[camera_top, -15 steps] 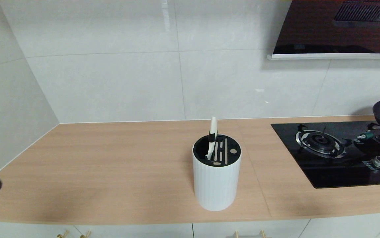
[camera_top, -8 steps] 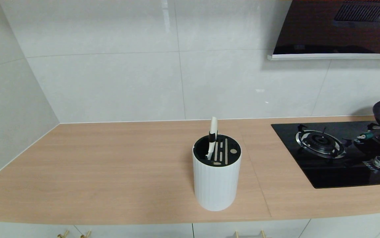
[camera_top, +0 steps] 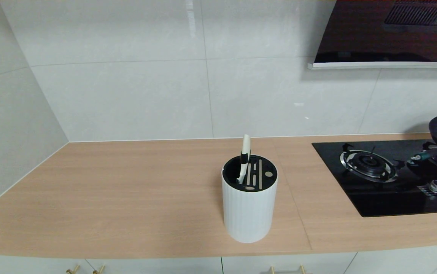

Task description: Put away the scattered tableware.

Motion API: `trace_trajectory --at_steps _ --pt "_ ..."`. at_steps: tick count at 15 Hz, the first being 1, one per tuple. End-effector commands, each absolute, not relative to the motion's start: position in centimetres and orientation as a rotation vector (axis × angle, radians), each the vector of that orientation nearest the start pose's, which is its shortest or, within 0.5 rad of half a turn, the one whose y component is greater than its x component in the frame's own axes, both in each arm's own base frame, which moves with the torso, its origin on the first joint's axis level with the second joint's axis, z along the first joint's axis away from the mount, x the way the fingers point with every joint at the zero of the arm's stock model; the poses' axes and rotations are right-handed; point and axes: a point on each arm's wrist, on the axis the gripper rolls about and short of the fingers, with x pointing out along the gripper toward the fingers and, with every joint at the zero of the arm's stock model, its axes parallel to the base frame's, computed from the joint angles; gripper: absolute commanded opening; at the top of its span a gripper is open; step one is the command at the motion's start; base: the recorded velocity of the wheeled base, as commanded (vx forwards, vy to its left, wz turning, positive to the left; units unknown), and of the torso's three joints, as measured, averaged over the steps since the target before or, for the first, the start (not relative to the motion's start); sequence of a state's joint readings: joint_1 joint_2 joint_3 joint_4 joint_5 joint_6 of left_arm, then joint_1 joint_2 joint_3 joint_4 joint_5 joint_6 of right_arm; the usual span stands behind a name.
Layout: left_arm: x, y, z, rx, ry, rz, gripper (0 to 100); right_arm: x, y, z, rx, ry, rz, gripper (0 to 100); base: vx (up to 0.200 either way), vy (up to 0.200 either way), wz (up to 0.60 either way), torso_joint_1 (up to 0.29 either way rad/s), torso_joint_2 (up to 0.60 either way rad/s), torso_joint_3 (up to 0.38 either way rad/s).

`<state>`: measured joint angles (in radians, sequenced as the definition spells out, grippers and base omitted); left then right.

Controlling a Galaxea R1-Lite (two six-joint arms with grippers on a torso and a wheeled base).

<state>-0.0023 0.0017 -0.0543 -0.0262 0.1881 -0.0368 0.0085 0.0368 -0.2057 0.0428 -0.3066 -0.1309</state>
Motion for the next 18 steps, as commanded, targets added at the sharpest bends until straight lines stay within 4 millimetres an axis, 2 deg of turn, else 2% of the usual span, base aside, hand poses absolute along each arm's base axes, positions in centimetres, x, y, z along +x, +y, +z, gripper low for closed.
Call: trace_trajectory --at_steps 1,2,5,9,11,18 --pt "-2.3 0.3 7.9 -0.053 -0.037 0.136 100 -2.4 -0.7 8.7 -0.110 -0.089 -0.325 100 0.000 0.000 0.00 0.000 0.00 0.000" --pt "-2.3 0.3 8.0 -0.051 -0.038 0.123 100 -2.4 -0.7 8.1 -0.093 -0.033 -0.314 100 0.000 0.000 0.00 0.000 0.00 0.000" --pt "-2.3 0.1 7.9 -0.027 -0.030 0.063 100 -2.4 -0.6 8.2 -0.074 -0.050 -0.277 100 0.000 0.000 0.00 0.000 0.00 0.000" --pt "-2.3 0.1 7.6 -0.003 -0.005 0.049 100 -2.3 -0.1 7.5 0.076 0.007 -0.048 100 0.000 0.000 0.00 0.000 0.00 0.000" --pt "-2.3 0.1 7.6 0.024 -0.003 0.041 100 -2.3 -0.1 7.6 -0.040 0.002 -0.021 100 0.000 0.000 0.00 0.000 0.00 0.000" --pt "-2.3 0.1 7.6 -0.008 -0.005 0.043 100 -2.3 -0.1 7.6 0.005 0.001 -0.018 100 0.000 0.000 0.00 0.000 0.00 0.000"
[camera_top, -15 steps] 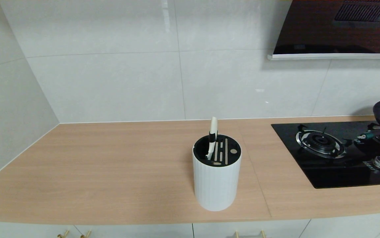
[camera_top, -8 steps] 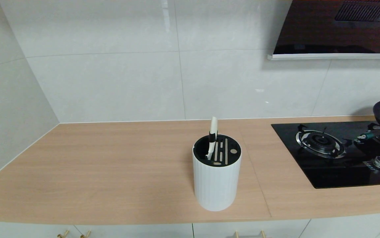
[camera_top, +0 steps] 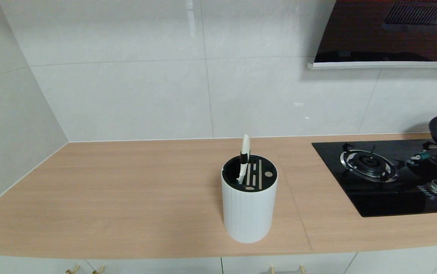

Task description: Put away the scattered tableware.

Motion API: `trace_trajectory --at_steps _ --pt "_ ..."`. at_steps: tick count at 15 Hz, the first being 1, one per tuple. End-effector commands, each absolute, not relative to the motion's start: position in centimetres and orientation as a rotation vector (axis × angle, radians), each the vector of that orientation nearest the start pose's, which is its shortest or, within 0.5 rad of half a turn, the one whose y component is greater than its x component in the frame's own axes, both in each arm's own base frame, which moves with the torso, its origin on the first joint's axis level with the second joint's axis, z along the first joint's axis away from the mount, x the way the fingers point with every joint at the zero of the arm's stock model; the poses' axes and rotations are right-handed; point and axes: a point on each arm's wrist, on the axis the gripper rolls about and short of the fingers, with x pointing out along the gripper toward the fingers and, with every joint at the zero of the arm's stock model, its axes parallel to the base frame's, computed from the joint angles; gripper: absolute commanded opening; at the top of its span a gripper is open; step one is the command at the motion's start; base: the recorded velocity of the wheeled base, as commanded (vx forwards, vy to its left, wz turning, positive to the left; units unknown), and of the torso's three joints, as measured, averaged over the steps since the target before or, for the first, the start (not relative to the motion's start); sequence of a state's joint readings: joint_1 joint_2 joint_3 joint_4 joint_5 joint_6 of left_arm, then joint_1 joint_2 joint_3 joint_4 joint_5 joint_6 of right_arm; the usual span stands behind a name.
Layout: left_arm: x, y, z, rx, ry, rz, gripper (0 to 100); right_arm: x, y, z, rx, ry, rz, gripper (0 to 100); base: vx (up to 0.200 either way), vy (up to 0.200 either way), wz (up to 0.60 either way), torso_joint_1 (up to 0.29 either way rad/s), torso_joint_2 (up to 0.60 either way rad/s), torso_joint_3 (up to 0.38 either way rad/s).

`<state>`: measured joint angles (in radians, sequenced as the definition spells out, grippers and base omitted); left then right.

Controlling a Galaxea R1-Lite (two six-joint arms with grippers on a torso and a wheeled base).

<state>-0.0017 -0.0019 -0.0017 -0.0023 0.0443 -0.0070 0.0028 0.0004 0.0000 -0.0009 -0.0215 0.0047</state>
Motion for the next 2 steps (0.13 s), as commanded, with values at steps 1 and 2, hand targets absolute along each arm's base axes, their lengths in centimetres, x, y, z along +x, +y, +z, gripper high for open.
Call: trace_trajectory --at_steps 1,2 --pt "-2.29 0.10 7.62 -0.008 -0.005 0.043 100 -2.27 -0.06 7.55 0.005 0.001 -0.018 100 0.000 0.000 0.00 0.000 0.00 0.000" --pt "-2.29 0.10 7.62 -0.008 -0.005 0.043 100 -2.27 -0.06 7.55 0.005 0.001 -0.020 100 0.000 0.000 0.00 0.000 0.00 0.000"
